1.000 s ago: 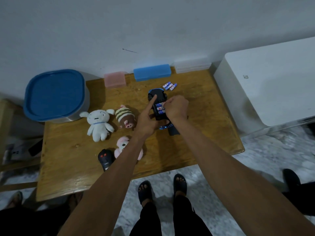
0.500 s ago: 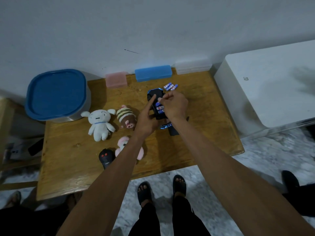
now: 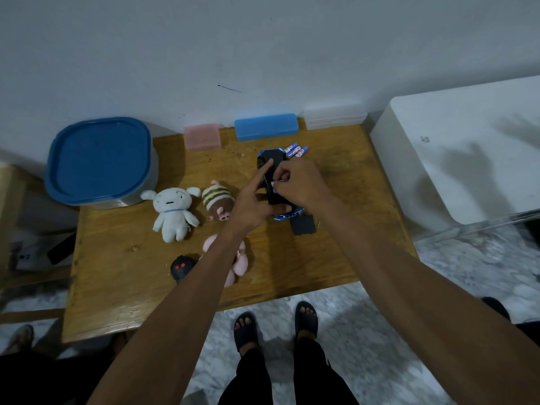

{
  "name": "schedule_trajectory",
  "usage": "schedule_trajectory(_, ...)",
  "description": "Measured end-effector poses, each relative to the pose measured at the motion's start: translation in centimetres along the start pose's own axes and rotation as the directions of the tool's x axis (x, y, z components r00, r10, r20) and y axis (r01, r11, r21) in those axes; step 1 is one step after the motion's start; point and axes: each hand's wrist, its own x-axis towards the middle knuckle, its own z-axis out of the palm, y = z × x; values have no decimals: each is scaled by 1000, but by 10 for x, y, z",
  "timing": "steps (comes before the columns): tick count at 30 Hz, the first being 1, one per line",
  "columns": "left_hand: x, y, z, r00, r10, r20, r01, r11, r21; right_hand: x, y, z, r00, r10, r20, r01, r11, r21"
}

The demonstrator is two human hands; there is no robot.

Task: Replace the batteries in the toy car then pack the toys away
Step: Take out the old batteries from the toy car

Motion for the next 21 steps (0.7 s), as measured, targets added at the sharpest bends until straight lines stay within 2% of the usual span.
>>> schedule_trajectory(7,0,4,-1,999,39,10,-40,996,78,-3,-13,-1,999,-13,-41,6,986,-166)
schedule_trajectory(13,-4,7,6,993,115,-11,-113,987,117,-3,-23,2,993,16,-114,-50,951,-305)
schedule_trajectory(21,-5,2,10,992,123,-13,-120,985,121,-4,-21,6,988,3,-154,-54,943,-328)
